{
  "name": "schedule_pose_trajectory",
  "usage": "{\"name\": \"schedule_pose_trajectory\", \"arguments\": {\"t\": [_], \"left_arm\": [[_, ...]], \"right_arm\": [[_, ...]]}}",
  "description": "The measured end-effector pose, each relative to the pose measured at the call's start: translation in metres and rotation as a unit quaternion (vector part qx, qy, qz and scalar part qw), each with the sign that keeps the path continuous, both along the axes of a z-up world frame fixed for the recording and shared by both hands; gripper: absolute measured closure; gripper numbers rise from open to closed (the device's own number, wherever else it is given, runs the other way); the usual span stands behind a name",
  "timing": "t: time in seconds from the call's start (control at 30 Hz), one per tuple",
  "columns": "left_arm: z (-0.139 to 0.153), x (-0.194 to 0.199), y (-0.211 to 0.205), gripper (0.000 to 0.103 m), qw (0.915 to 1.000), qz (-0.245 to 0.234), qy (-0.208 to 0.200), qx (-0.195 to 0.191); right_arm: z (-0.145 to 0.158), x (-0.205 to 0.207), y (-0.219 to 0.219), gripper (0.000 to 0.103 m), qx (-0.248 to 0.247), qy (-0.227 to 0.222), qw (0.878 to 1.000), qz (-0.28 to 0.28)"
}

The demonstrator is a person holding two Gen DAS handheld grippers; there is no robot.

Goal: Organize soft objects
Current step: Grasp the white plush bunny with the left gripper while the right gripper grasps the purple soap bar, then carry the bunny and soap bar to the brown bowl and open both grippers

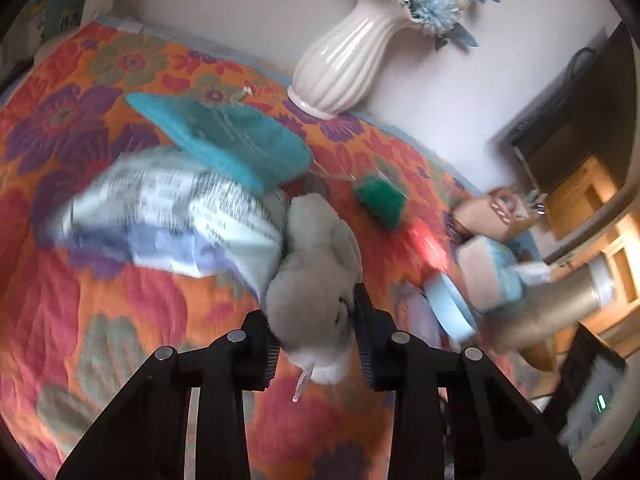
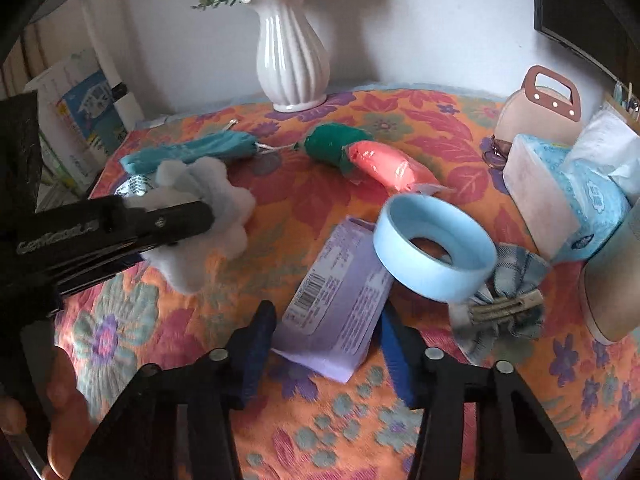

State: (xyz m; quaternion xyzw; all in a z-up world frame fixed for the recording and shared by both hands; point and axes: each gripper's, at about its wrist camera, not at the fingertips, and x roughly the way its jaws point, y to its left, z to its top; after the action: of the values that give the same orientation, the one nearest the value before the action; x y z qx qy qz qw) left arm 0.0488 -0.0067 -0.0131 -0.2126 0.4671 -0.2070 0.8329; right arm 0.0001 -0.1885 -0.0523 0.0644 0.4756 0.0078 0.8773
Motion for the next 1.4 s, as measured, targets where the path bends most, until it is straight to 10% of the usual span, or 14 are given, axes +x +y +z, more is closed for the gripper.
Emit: {"name": "schedule_pose_trajectory", "arguments": {"t": [0.2, 0.43, 0.63, 0.8, 0.97, 1.2, 1.4], "left_arm": [[-0.003, -0.048, 0.017, 0.072, 0.9993, -0.035, 0.016, 0.005], [0.005, -0.077, 0.026, 0.017, 0.9945, -0.044, -0.021, 0.093], [0.007, -0.062, 0.023, 0.017, 0.9941, -0.041, -0.02, 0.099], [-0.007, -0.054, -0.008, 0.019, 0.9816, -0.037, -0.035, 0.184], [-0.013, -0.061, -0.023, 0.046, 0.9643, -0.033, -0.076, 0.251], [0.005, -0.053, -0.016, 0.052, 0.9727, -0.018, -0.077, 0.218], [-0.002, -0.046, -0.022, 0.052, 0.9706, -0.018, -0.106, 0.215]], "right_arm": [[0.0, -0.015, -0.012, 0.055, 0.014, -0.005, 0.999, 0.041], [-0.003, -0.009, -0.014, 0.047, 0.034, -0.007, 0.998, 0.052], [-0.003, -0.01, -0.012, 0.046, 0.033, -0.007, 0.998, 0.055], [-0.004, -0.009, -0.015, 0.045, 0.042, -0.009, 0.998, 0.052], [-0.004, -0.009, -0.013, 0.045, 0.032, -0.009, 0.998, 0.046], [-0.004, -0.008, -0.001, 0.058, -0.025, -0.013, 0.999, 0.039], [-0.006, -0.007, -0.008, 0.046, 0.003, -0.005, 0.999, 0.041]]}}
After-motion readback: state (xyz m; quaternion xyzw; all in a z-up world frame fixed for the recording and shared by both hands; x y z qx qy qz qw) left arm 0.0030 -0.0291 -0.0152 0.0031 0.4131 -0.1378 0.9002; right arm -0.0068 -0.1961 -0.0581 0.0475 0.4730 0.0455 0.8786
